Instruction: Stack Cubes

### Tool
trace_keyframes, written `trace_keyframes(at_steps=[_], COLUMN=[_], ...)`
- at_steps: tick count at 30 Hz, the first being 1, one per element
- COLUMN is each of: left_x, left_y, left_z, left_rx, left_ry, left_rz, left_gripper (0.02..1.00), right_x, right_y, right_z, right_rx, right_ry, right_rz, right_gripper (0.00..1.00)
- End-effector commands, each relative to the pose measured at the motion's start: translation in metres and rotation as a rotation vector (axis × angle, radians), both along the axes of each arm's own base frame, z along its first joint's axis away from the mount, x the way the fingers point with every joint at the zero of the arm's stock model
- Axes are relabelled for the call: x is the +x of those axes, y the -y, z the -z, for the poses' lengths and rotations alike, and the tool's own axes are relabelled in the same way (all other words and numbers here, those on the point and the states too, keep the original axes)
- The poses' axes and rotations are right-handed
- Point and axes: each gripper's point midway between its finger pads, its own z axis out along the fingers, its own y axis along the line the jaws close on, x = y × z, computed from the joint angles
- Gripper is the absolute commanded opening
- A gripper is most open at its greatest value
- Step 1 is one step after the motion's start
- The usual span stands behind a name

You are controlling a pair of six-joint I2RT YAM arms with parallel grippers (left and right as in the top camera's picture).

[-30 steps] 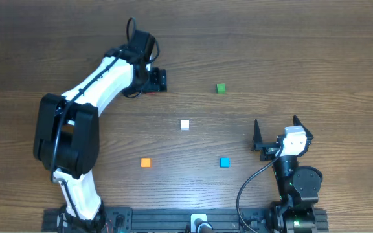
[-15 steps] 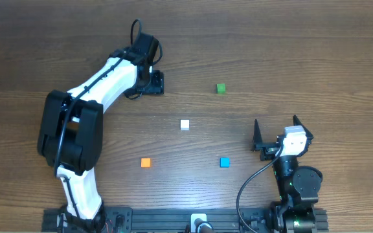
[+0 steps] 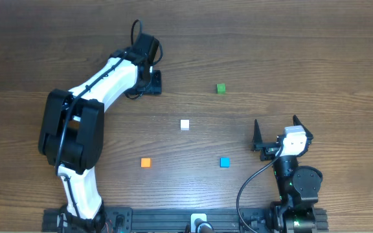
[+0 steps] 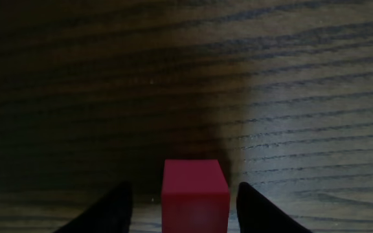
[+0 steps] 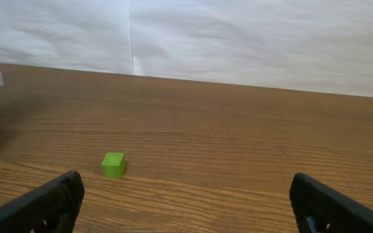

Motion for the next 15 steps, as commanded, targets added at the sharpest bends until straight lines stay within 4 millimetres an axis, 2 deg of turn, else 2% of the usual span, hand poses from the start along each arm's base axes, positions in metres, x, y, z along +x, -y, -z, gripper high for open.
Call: trace_keyframes(at_steps=[1,8,15], left_x=[0.0052,0.0052,0.0044], left_y=[0.0043,0.0044,0.0070], left_z=[0.0056,0.0056,0.0056], left_rx=[0.001,0.001,-0.014], left_ry=[0.003,0.003,-0.001], left_rz=[0.013,0.013,0.016], left_gripper=[0.452,0.382,0.248], right_x=[0.0001,0.0001,0.0001], right_y=[0.0008,0.0008,0.0008], right_z=[0.0024,0.0024,0.0024], right_rx=[-0.004,-0.004,-0.004], right_ry=[-0.001,-0.001,-0.001], right_rz=[0.006,0.006,0.006], right_gripper=[0.991,0.991,0.993])
